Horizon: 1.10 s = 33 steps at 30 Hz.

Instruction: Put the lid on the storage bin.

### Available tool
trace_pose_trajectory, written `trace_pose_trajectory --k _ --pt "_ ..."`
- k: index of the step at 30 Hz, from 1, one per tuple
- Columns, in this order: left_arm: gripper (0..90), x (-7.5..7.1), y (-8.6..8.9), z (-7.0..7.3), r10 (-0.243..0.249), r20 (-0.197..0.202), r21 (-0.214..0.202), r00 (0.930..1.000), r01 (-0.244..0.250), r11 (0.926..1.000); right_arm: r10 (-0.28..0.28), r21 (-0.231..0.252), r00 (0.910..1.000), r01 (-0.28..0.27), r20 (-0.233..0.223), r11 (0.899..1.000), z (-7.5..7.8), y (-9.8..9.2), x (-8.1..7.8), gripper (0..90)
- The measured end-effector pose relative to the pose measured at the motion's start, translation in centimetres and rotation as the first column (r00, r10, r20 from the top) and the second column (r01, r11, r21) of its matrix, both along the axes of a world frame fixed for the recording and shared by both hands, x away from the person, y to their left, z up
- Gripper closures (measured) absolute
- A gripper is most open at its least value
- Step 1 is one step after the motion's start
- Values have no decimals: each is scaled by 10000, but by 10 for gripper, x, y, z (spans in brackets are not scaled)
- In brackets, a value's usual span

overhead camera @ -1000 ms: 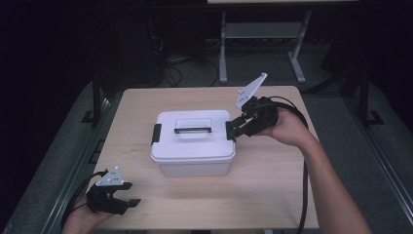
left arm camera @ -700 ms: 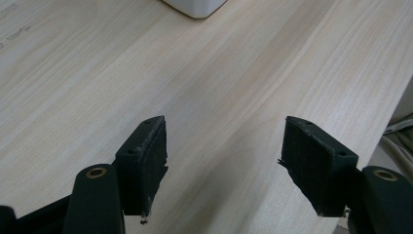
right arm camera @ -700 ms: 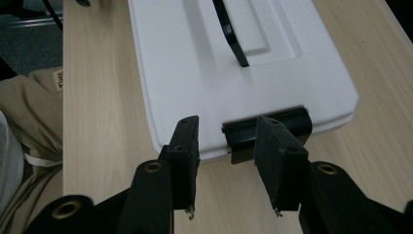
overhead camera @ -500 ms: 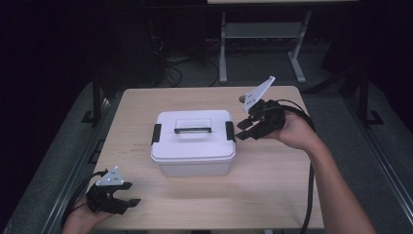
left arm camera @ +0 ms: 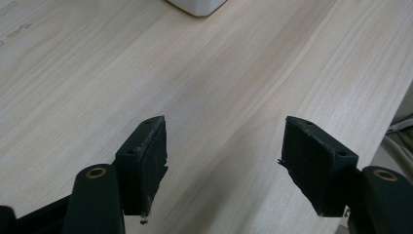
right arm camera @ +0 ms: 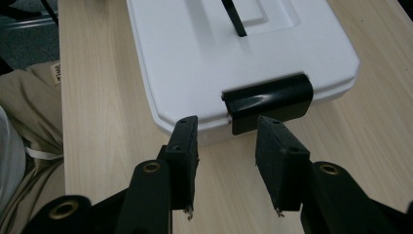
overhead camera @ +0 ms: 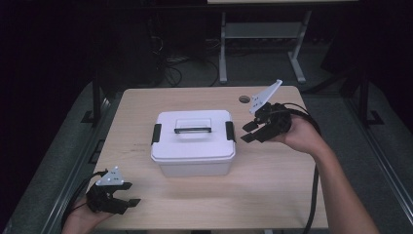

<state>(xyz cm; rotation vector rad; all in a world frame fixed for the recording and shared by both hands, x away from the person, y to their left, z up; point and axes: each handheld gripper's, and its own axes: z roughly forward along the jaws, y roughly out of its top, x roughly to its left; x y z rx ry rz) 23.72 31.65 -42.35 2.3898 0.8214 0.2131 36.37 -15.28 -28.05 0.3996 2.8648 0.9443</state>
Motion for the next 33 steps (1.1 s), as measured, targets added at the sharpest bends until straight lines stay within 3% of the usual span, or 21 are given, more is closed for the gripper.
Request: trace_pose_trajectory --k 33 --pt "330 1 0 -2 18 -84 30 10000 -18 10000 -559 57 9977 562 -379 9984 -22 -28 -10 557"
